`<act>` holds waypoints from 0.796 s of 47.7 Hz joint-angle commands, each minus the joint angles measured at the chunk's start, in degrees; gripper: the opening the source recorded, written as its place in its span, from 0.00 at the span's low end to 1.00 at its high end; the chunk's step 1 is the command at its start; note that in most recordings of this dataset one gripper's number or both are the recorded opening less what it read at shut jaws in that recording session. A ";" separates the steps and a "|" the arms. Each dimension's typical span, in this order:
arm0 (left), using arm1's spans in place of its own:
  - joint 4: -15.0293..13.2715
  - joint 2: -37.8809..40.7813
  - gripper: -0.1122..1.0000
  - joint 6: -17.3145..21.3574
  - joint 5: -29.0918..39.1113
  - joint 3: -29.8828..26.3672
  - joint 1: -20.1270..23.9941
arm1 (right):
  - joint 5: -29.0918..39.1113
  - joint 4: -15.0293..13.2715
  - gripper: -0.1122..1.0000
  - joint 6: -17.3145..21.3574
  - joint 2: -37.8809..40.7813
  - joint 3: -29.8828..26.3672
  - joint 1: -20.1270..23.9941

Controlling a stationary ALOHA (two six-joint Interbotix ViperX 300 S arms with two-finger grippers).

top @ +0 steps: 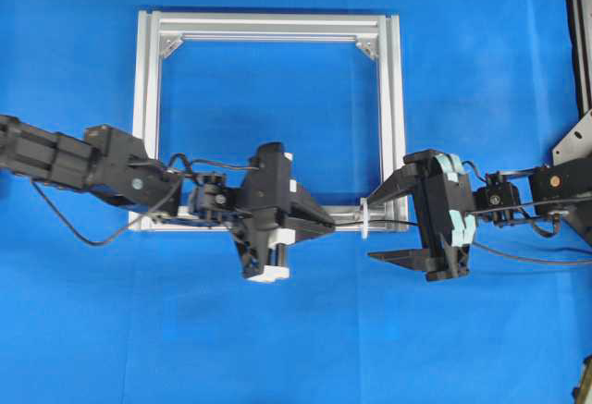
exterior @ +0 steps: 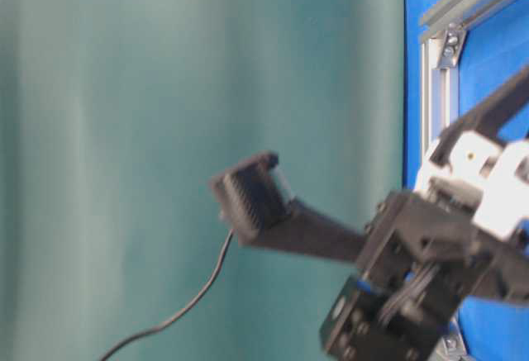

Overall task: Insert the wire through the string loop located on the right side.
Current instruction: 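Pull the cable leftward through the loop with the left gripper, then release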

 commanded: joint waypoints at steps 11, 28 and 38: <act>0.18 -13.80 0.18 0.00 -1.23 12.57 0.00 | 0.09 0.18 0.85 0.09 -1.05 -0.26 0.09; 0.18 -27.77 0.18 -0.70 -2.11 30.06 -1.14 | 0.44 0.18 0.85 0.00 -1.14 -0.26 0.09; 0.18 -38.32 0.18 -0.53 -0.35 37.53 -2.81 | 0.70 0.18 0.85 0.00 -1.14 -0.35 0.09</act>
